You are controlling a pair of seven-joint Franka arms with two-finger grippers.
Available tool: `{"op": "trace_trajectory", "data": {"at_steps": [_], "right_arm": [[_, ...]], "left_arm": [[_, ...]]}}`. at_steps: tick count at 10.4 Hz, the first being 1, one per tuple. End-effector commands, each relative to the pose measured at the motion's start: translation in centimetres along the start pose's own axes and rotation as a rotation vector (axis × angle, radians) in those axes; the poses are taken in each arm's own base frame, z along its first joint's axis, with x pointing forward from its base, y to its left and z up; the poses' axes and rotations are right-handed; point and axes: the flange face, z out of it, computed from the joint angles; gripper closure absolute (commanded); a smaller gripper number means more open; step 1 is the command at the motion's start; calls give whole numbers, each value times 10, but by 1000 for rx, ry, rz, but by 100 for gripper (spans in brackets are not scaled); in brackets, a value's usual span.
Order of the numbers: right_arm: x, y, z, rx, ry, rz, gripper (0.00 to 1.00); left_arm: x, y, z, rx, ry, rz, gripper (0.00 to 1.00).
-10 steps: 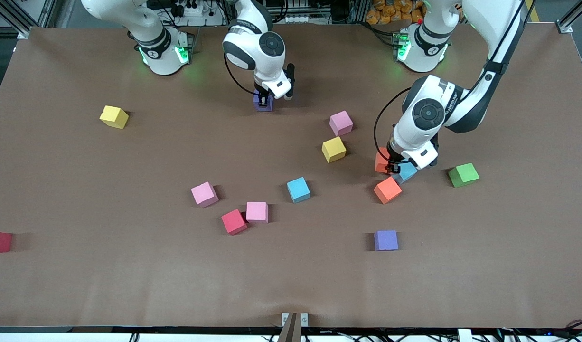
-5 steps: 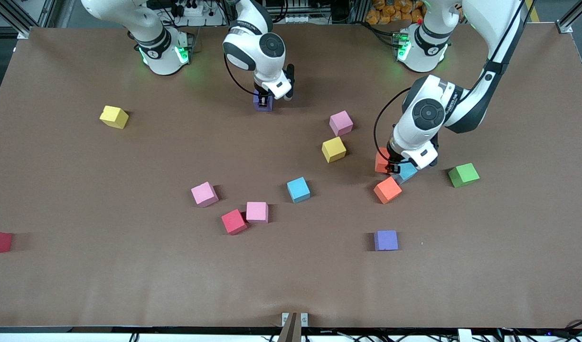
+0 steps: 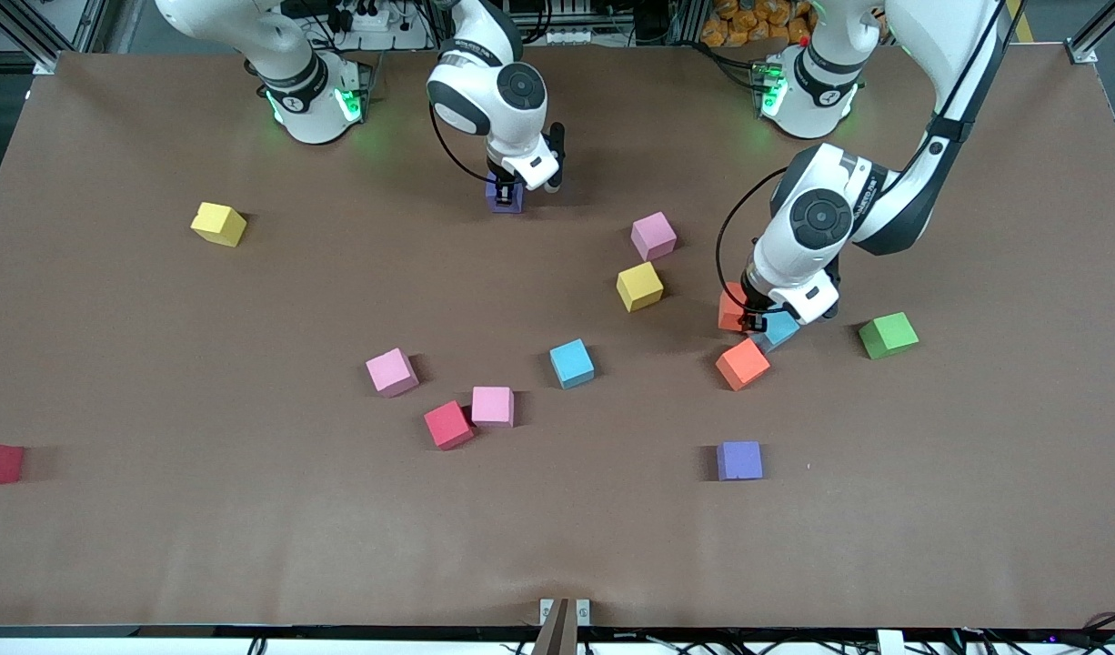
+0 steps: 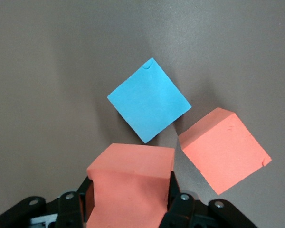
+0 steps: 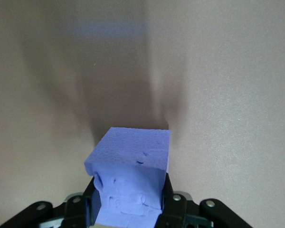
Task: Form number 2 with 11 blocks
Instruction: 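Lower the purple block onto the table with the right gripper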
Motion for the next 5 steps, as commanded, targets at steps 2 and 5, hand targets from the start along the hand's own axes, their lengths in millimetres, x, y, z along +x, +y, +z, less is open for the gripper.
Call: {"op": "trace_trajectory", "data": {"at_steps": [2, 5], "right_arm": [[4, 0, 0, -8, -4, -9, 47], [4, 0, -1, -10, -2, -8, 34]], "left_arm": [[1, -3, -6, 12, -12, 40, 100], [-2, -6, -8, 89, -46, 80, 100]]}}
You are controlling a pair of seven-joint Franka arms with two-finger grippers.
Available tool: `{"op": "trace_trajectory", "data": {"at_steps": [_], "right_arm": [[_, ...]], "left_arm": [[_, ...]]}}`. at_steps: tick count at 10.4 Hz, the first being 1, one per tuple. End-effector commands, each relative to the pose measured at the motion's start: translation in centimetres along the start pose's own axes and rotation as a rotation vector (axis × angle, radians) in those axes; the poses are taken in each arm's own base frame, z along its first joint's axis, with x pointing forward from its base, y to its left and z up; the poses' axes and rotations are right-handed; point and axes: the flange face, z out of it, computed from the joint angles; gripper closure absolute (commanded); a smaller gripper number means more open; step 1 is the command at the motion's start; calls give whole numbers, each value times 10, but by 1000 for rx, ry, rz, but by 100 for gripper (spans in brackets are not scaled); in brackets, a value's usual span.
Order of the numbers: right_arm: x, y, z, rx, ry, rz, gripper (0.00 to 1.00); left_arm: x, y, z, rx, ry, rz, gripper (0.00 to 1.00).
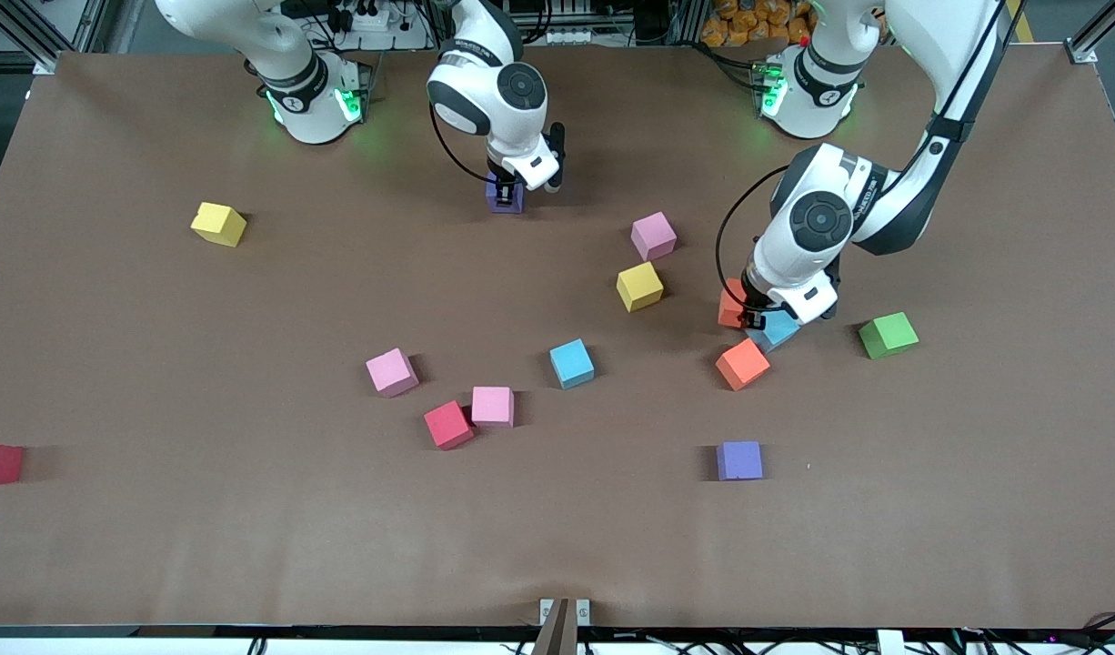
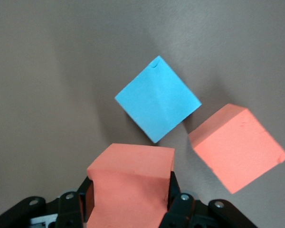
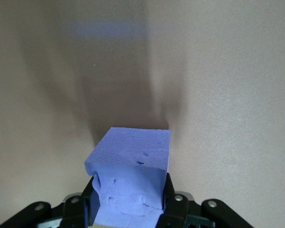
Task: Form number 2 with 11 blocks
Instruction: 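Open the right gripper while the left gripper carries the orange block toward purple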
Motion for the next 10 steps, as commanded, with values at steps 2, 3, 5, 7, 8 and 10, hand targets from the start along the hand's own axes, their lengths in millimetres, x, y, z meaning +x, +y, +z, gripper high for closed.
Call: {"op": "trace_trajectory", "data": {"at_steps": [2, 3, 5, 7, 8, 10], "right_arm": [[4, 1, -2, -11, -1, -7, 0], [4, 1, -2, -10, -1, -6, 0], [3, 2, -5, -13, 0, -4, 0], [0, 6, -10, -17, 3, -4, 0], [-1, 8, -16, -26, 11, 2, 0], [-3, 14, -44, -28, -21, 20, 0]], "left_arm": [[-8, -3, -11, 42, -36, 30, 100], [-14, -5, -11, 41, -37, 37, 100], [-16, -6, -11, 43, -38, 35, 100], [-30, -10, -11, 48, -43, 25, 100], [-39, -14, -11, 49, -43, 19, 100], [-53, -21, -12, 63, -37, 18, 100]]}}
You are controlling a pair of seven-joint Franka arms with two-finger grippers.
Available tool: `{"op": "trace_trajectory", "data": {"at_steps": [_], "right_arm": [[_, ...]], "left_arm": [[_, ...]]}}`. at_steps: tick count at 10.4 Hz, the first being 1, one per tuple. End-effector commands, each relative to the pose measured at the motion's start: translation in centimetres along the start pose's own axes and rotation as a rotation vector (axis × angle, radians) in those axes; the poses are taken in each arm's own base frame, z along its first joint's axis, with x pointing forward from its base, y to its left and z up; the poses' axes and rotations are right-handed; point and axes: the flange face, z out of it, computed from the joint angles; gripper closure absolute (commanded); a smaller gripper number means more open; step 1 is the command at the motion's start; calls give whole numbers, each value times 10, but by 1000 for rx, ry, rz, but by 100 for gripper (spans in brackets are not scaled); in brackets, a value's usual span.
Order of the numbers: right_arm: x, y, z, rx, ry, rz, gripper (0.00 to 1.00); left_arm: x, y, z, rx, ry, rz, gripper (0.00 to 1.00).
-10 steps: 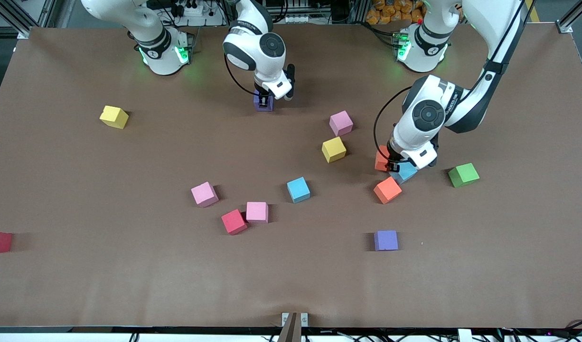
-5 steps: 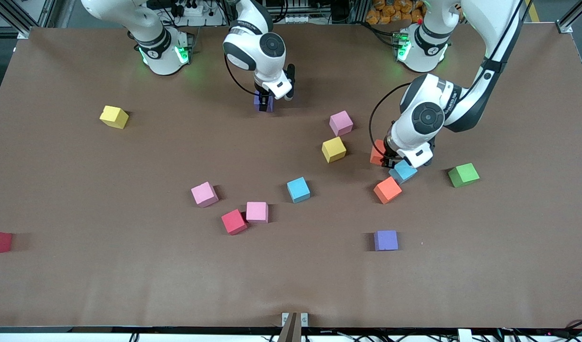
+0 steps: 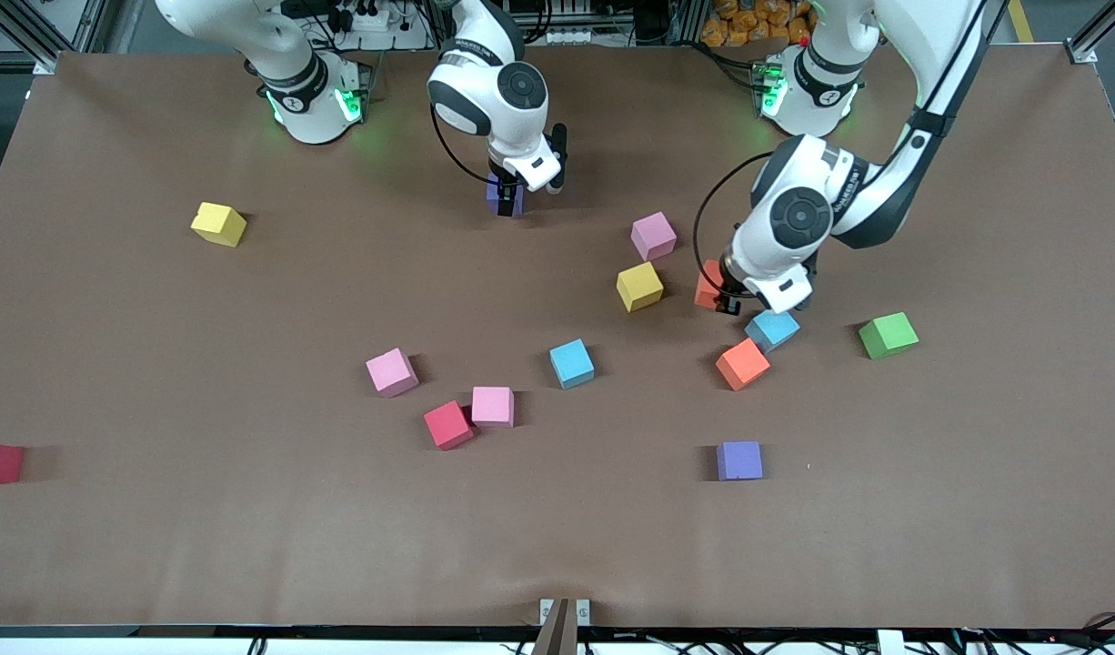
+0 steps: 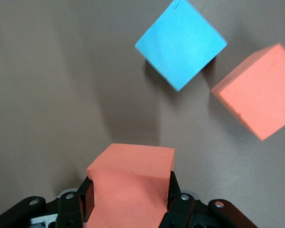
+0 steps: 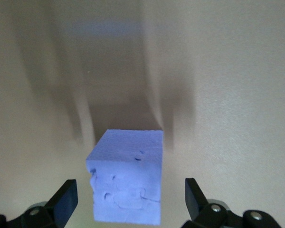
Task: Form number 2 with 11 blocks
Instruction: 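Open the right gripper while the left gripper carries the orange block toward purple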
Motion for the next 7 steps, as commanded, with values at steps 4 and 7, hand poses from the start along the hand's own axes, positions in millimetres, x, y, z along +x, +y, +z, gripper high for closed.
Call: {"op": "trace_trajectory", "data": {"at_steps": [4, 7], "right_arm": [[-29, 49, -78, -12, -46, 60, 0], [-86, 119, -113, 3, -67, 231, 0]], "left_arm": [[-39, -19, -9, 25, 1, -48, 100], [-64, -30, -8, 26, 1, -100, 100]]}}
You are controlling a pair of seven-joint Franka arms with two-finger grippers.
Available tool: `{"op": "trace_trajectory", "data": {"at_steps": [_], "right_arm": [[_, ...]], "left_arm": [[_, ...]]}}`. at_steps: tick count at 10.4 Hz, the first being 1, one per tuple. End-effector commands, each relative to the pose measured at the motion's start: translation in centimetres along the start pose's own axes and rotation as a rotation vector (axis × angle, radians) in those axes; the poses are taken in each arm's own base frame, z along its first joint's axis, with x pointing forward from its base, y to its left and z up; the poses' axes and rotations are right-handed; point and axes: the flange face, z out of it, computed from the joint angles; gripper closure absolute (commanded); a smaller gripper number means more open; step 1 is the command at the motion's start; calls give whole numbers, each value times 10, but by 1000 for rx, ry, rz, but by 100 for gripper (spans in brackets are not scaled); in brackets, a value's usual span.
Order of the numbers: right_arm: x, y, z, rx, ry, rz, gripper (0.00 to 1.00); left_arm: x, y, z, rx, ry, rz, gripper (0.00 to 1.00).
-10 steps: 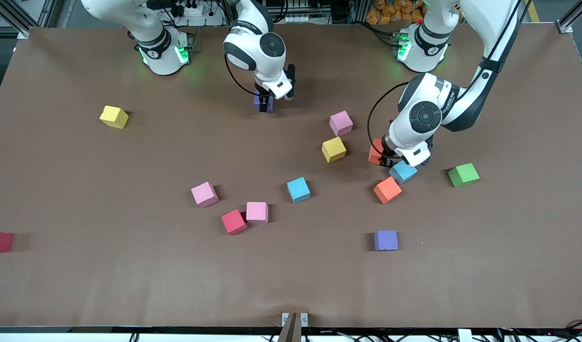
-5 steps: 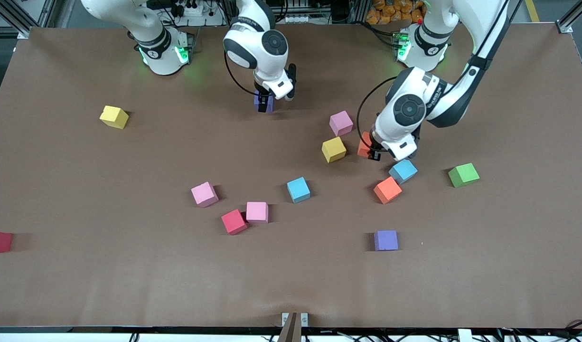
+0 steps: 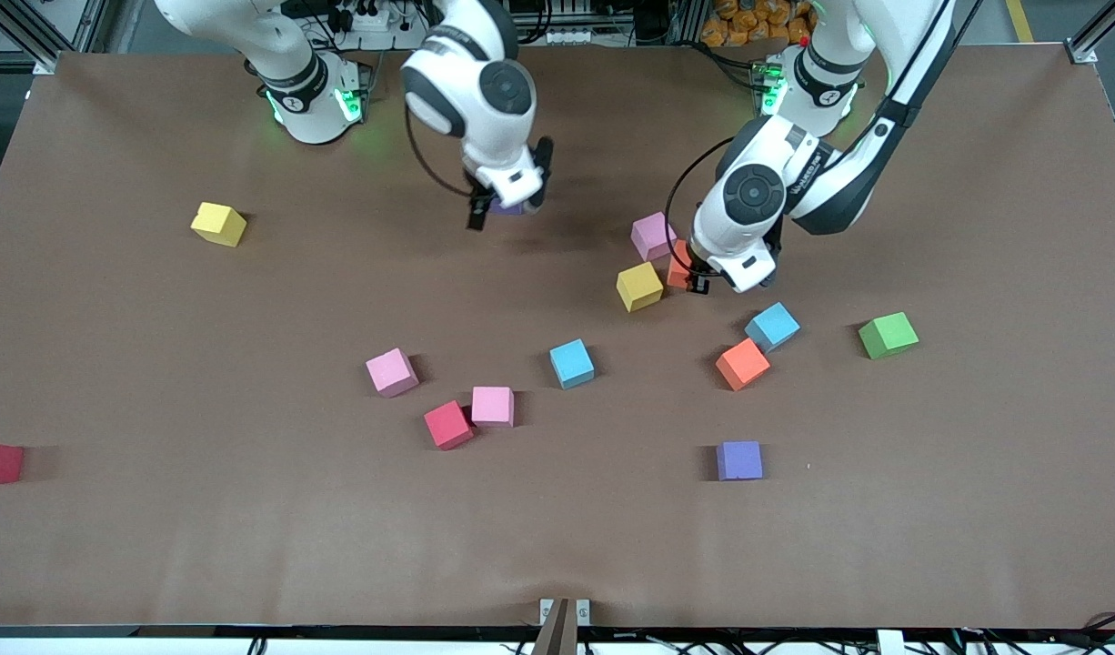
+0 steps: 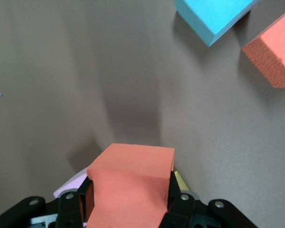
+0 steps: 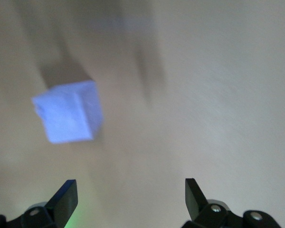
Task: Form number 2 with 11 blocks
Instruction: 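Move the right gripper to the pink block while the left gripper lowers orange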
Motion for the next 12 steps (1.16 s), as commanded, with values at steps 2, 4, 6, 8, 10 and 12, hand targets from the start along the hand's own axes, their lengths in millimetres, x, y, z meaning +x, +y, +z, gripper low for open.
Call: {"op": "trace_trajectory", "data": {"at_steps": [2, 4, 6, 8, 10, 12], "right_arm": [[-61, 92, -47, 20, 3, 187, 0], [-108, 156, -65, 30, 67, 341, 0], [-162, 209, -59, 124, 175, 540, 0], [-194, 241, -52, 102, 219, 651, 0], [-214, 255, -54, 79, 220, 797, 0], [-213, 264, -60, 6, 222, 796, 0]], "left_arm": [[-37, -23, -8, 5, -6, -72, 100], [-75, -42, -8, 11, -17, -95, 100], [-124, -55, 7, 56, -40, -114, 100], [-165, -67, 17, 74, -68, -105, 100], [-197, -87, 31, 69, -90, -84, 100], [-218, -88, 48, 103, -105, -78, 100]]}}
